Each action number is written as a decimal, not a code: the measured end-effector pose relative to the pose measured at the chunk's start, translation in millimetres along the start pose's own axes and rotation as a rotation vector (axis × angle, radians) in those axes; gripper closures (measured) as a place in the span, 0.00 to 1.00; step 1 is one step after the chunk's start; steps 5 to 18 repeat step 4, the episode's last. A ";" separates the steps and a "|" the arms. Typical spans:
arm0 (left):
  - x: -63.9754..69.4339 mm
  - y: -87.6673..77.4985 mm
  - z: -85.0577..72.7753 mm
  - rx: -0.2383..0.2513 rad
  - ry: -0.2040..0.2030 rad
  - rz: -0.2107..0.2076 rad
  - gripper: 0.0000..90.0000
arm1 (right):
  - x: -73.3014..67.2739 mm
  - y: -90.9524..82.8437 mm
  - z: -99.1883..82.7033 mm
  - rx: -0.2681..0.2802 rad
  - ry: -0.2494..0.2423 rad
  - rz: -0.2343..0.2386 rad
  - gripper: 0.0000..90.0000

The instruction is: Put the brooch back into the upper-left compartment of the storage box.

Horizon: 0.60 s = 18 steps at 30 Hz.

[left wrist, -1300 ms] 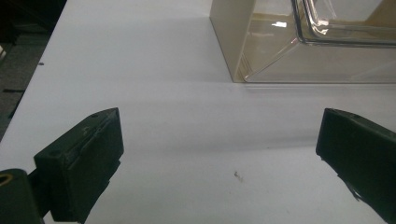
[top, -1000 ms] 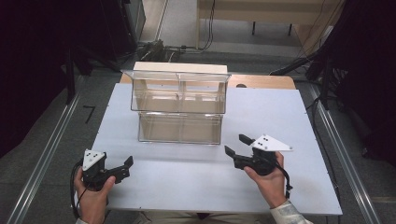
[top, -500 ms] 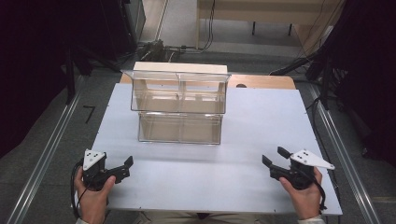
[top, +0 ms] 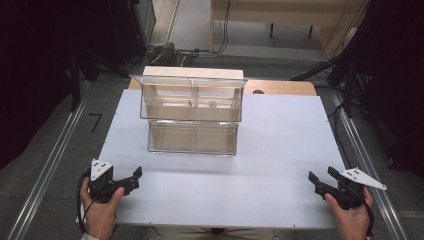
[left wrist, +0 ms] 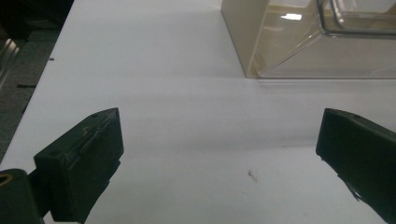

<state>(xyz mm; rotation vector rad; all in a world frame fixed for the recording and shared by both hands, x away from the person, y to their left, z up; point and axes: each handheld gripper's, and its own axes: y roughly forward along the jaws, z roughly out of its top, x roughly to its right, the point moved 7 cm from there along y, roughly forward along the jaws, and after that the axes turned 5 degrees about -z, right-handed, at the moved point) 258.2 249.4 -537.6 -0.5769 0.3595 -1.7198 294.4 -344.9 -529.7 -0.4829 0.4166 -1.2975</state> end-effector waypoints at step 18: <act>-5.6 3.9 -1.4 -0.021 -0.002 0.025 0.02 | 3.0 0.1 1.4 0.001 0.033 -0.013 0.16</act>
